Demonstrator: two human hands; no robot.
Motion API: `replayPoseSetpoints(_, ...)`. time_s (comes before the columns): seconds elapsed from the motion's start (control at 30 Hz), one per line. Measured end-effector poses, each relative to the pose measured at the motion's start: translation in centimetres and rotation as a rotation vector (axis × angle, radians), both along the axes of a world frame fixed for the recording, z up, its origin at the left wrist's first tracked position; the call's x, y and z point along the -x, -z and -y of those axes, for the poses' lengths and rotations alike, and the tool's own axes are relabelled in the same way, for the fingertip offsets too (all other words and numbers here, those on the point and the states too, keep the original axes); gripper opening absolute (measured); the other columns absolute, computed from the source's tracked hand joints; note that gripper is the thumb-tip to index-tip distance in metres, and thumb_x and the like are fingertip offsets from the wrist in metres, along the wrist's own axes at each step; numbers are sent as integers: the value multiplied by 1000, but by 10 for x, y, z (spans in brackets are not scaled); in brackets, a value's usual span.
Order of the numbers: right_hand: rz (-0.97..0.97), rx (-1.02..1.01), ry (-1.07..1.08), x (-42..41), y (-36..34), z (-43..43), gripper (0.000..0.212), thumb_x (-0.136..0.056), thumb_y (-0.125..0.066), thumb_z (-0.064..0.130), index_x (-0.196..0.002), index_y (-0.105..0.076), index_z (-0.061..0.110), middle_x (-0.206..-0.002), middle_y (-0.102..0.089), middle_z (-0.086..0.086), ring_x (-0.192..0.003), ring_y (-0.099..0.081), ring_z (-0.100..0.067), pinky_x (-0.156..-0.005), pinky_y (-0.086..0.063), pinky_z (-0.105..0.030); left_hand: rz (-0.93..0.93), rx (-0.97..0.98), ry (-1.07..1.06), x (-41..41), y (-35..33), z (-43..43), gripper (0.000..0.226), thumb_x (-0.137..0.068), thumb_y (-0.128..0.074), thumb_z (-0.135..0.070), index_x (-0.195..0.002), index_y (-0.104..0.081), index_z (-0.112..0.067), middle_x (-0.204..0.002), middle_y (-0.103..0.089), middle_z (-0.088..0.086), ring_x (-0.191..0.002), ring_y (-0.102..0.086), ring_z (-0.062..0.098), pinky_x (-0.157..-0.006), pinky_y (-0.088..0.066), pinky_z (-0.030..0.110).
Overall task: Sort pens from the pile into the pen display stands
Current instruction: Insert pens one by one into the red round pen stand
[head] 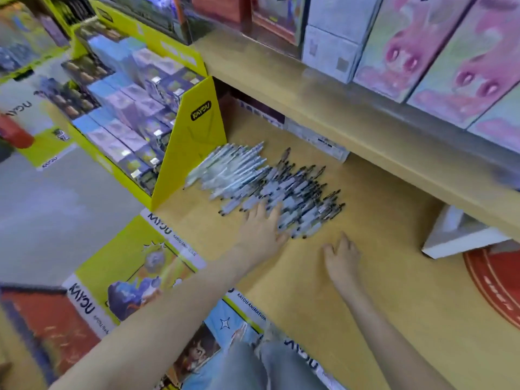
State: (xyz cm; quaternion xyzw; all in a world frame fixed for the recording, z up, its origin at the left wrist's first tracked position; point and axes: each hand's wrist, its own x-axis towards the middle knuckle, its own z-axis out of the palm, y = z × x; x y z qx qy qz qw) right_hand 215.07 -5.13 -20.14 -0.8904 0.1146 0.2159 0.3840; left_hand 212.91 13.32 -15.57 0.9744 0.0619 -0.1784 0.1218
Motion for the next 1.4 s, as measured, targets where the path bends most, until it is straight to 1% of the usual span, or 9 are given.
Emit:
replayPoseSetpoints(0.33,-149,-272,418,-43,4,-34,73,-96,-44,46,-152,-4,23,-159,3,0,-145,-11,-23,-116,-18,-42,-18,-81,163,-66,65,10,78,-92,-2,-61,-150,19,-12,-160,9,16,-147,9,34,-117,8,49)
replayPoseSetpoints(0.43,-162,-332,467,-51,5,-48,75,-96,-46,43,-152,-2,20,-158,4,-1,-144,-12,-23,-114,-21,-41,28,-34,145,-61,73,12,79,-90,2,-58,-152,8,-9,-160,-1,18,-147,0,37,-115,11,49)
replayPoseSetpoints(0.57,-212,-366,518,-61,5,-61,75,-95,-47,44,-152,-3,22,-157,3,2,-144,-13,-23,-111,-24,-42,17,21,200,-61,78,9,80,-88,3,-56,-151,12,-8,-160,7,18,-147,8,36,-113,19,46)
replayPoseSetpoints(0.7,-199,-364,532,-64,6,-63,77,-91,-57,41,-151,-12,22,-154,-6,-1,-140,-22,-23,-102,-32,-33,26,120,215,-61,75,16,74,-94,-19,-50,-153,-5,-7,-159,-9,20,-146,-7,40,-117,-4,51)
replayPoseSetpoints(0.83,-147,-254,487,-57,6,-59,82,-85,-66,40,-148,-17,19,-144,-18,-4,-131,-32,-24,-103,-34,-31,-22,170,269,-64,65,17,81,-94,-39,-50,-153,4,-15,-159,9,9,-146,7,31,-117,2,46)
replayPoseSetpoints(0.97,-133,-137,496,-51,3,-48,90,-82,-69,44,-149,-15,17,-146,-16,-6,-137,-23,-28,-113,-26,-43,1,264,194,-74,45,4,75,-90,-33,-58,-151,-14,-19,-158,1,6,-143,-3,28,-116,-7,46)
replayPoseSetpoints(1.1,-189,-80,567,-47,1,-30,96,-80,-65,54,-150,-11,17,-152,-9,-5,-141,-16,-29,-114,-24,-45,111,259,51,-93,43,-15,58,-98,-32,-43,-147,-26,-13,-155,-12,17,-141,-10,31,-114,-11,44)
replayPoseSetpoints(1.27,-238,-165,599,-49,0,-42,95,-81,-63,55,-151,-9,20,-154,-5,-1,-141,-19,-29,-110,-29,-44,-3,7,251,-96,64,-10,60,-103,-10,-37,-152,6,-7,-161,6,14,-148,13,29,-117,13,49)
replayPoseSetpoints(1.4,-263,-293,620,-56,0,-67,103,-78,-69,51,-151,-3,22,-154,2,3,-142,-18,-27,-107,-32,-42,11,128,302,-83,73,-5,71,-89,10,-40,-153,5,-9,-162,5,8,-147,17,24,-110,25,43)
